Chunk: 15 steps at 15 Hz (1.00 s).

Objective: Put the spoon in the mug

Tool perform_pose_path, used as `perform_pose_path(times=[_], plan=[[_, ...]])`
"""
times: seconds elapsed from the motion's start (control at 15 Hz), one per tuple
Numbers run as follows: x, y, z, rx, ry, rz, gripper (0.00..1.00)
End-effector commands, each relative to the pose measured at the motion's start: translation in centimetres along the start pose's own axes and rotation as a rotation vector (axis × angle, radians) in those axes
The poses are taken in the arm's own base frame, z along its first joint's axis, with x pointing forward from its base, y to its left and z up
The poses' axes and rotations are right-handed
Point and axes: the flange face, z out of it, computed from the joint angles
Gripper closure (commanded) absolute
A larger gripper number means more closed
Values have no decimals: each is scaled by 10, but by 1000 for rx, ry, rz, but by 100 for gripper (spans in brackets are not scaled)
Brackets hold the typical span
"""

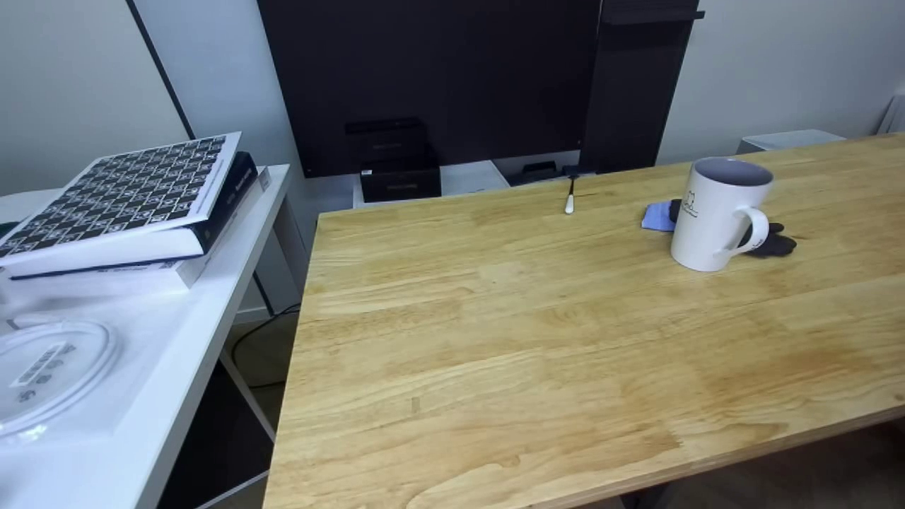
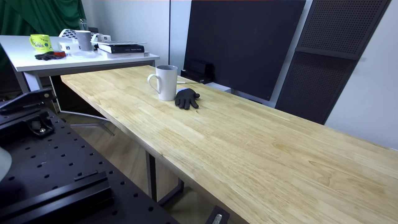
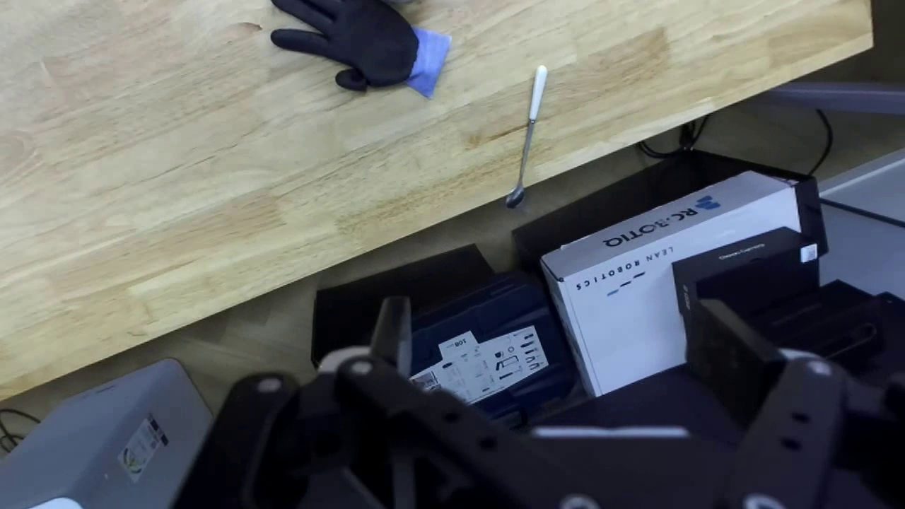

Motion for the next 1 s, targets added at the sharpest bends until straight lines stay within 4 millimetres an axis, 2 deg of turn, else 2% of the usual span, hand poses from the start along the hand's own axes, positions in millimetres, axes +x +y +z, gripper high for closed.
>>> perform_pose_path(times=[0.0, 0.47, 0.6, 0.73, 0.93], plan=[[8, -24, 7, -2, 10, 99, 0], [-5, -62, 59, -34, -73, 181, 0], [-6, -59, 64, -46, -73, 135, 0], [-8, -63, 72, -56, -86, 129, 0], [-8, -63, 70, -54, -85, 129, 0]])
